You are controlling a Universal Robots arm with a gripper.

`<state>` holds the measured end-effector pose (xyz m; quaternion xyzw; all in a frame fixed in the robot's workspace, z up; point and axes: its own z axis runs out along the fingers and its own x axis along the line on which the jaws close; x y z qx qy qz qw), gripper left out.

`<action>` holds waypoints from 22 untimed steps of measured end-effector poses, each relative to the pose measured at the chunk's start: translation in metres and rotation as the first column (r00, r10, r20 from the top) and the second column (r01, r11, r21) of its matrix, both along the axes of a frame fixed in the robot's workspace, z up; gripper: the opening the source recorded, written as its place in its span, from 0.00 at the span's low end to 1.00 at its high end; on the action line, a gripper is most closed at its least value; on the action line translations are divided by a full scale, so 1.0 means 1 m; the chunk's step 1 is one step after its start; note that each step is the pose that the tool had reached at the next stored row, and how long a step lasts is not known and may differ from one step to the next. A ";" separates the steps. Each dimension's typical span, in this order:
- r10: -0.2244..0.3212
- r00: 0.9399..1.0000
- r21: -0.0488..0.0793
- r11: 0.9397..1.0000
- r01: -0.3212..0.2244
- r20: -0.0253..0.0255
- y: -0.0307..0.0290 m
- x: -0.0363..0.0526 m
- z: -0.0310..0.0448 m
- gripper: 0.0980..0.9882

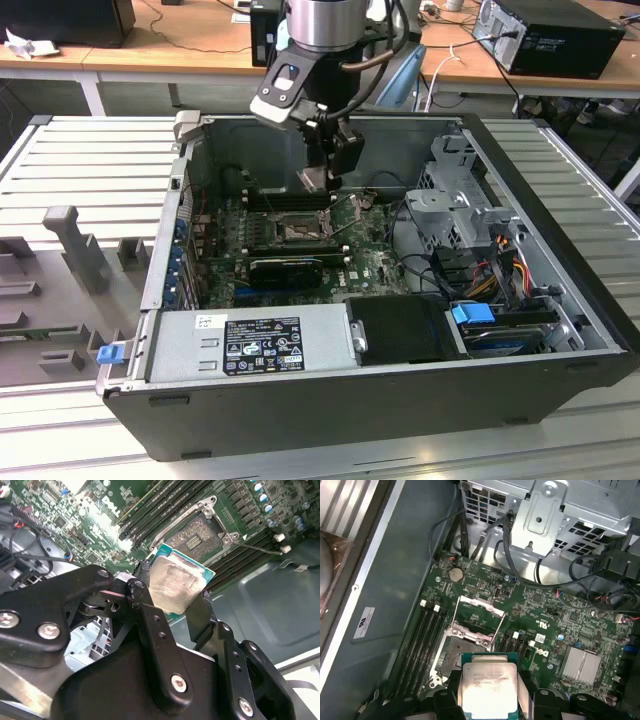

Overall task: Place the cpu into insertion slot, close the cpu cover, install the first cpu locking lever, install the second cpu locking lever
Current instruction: 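Place the cpu into insertion slot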

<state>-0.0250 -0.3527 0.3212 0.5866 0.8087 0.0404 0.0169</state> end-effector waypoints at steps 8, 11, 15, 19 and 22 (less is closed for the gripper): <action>-0.159 0.987 -0.001 0.987 0.159 0.000 0.0000 0.0000 -0.0090 0.48; -0.214 0.977 -0.002 0.977 0.214 0.000 0.0000 0.0000 -0.0123 0.48; -0.301 0.954 -0.002 0.954 0.301 0.000 0.0000 0.0000 -0.0166 0.48; -0.381 0.925 -0.002 0.925 0.381 0.000 0.0000 0.0000 -0.0192 0.48; -0.416 0.910 -0.002 0.910 0.416 0.000 0.0000 0.0000 -0.0212 0.48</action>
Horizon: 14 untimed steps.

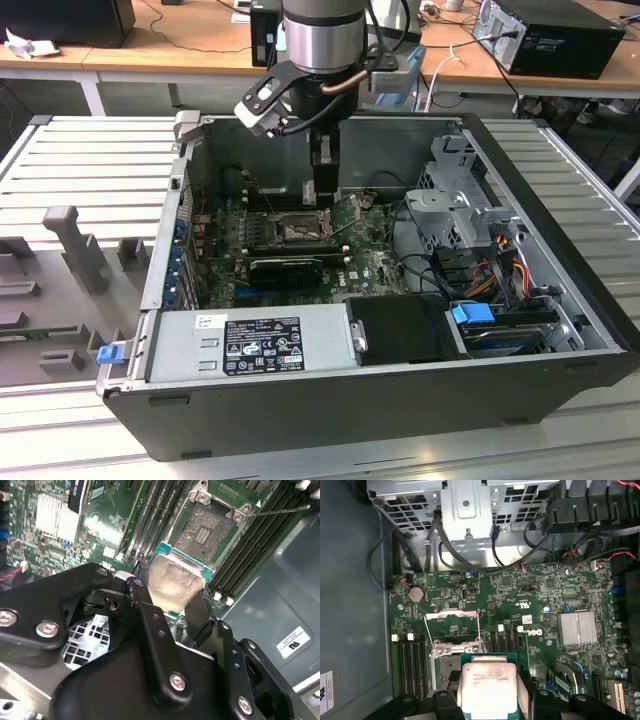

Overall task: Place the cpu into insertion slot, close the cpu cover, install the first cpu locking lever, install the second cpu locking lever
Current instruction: 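Place the cpu into insertion slot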

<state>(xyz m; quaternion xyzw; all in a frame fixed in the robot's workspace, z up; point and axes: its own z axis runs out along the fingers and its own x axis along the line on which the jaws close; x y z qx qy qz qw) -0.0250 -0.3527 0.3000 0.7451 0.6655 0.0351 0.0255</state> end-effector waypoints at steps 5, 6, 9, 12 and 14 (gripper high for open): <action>-0.072 0.997 0.000 0.997 0.072 0.000 0.0000 0.0000 -0.0033 0.48; -0.088 0.996 0.000 0.996 0.088 0.000 0.0000 0.0000 -0.0039 0.48; -0.132 0.991 0.000 0.991 0.132 0.000 0.0000 0.0000 -0.0058 0.48; -0.180 0.984 0.000 0.984 0.180 0.000 0.0000 0.0000 -0.0080 0.48; -0.185 0.983 0.000 0.983 0.185 0.000 0.0000 -0.0001 -0.0113 0.48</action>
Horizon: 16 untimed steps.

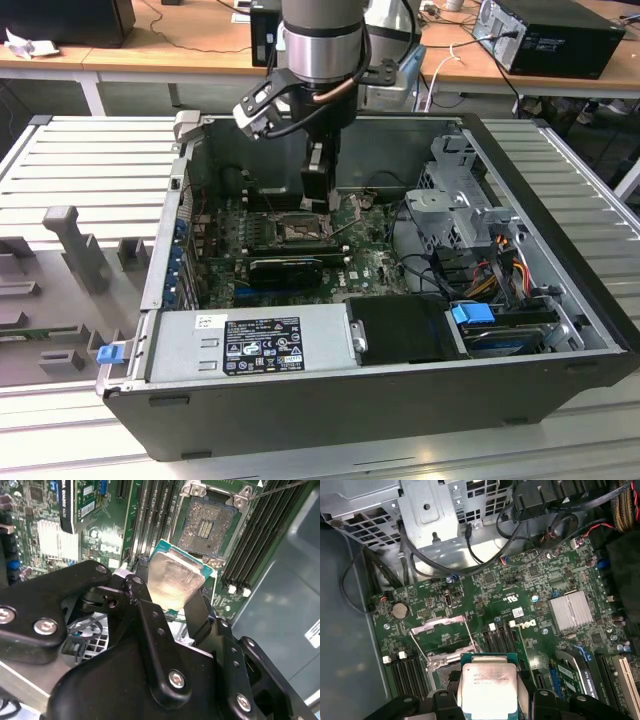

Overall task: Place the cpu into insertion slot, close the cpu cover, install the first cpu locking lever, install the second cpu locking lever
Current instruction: 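Place the cpu into insertion slot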

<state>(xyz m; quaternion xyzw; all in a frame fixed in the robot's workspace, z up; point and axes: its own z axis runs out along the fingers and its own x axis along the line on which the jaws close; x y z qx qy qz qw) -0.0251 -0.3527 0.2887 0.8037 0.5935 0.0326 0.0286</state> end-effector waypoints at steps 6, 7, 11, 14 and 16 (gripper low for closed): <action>0.119 0.993 0.001 0.993 -0.119 0.000 0.0000 -0.0001 -0.0069 0.48; 0.143 0.990 0.001 0.990 -0.143 0.000 0.0000 -0.0001 -0.0084 0.48; 0.222 0.975 0.001 0.975 -0.222 0.000 0.0000 -0.0001 -0.0135 0.48; 0.283 0.959 0.001 0.959 -0.283 0.000 0.0000 -0.0001 -0.0159 0.48; 0.317 0.949 0.001 0.949 -0.317 0.000 0.0000 -0.0001 -0.0165 0.48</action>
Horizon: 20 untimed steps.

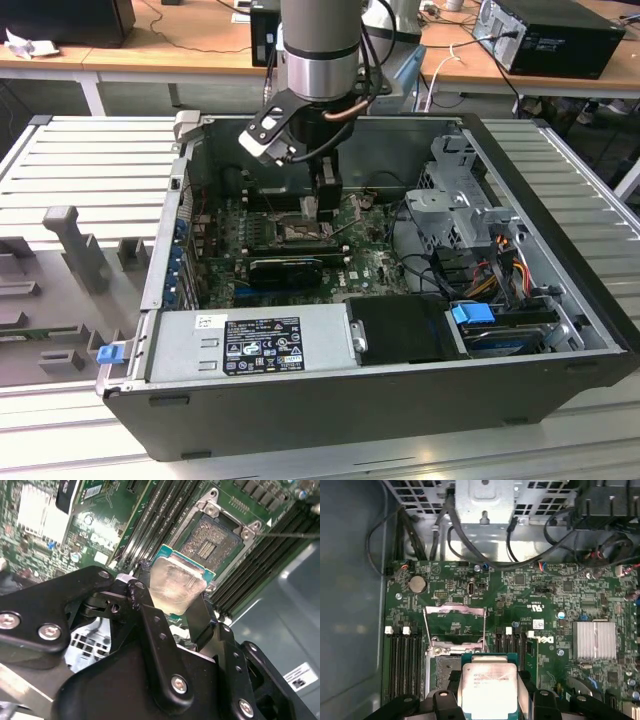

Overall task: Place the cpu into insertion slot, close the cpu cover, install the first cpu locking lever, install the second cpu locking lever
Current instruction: 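Place the cpu into insertion slot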

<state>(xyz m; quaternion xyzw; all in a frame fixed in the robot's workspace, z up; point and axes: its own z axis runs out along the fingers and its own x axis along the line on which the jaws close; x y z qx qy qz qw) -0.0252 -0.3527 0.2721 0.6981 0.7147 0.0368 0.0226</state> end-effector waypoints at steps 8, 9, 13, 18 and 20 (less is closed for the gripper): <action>0.022 1.000 0.000 1.000 -0.022 0.000 0.0000 -0.0021 -0.0068 0.48; 0.030 1.000 0.000 1.000 -0.030 0.000 0.0000 -0.0024 -0.0082 0.48; 0.044 0.999 0.001 0.999 -0.044 0.000 0.0051 -0.0063 -0.0174 0.48; 0.013 1.000 0.001 1.000 -0.013 0.000 0.0077 -0.0082 -0.0254 0.48; 0.012 1.000 0.001 1.000 -0.012 0.000 0.0117 -0.0083 -0.0281 0.48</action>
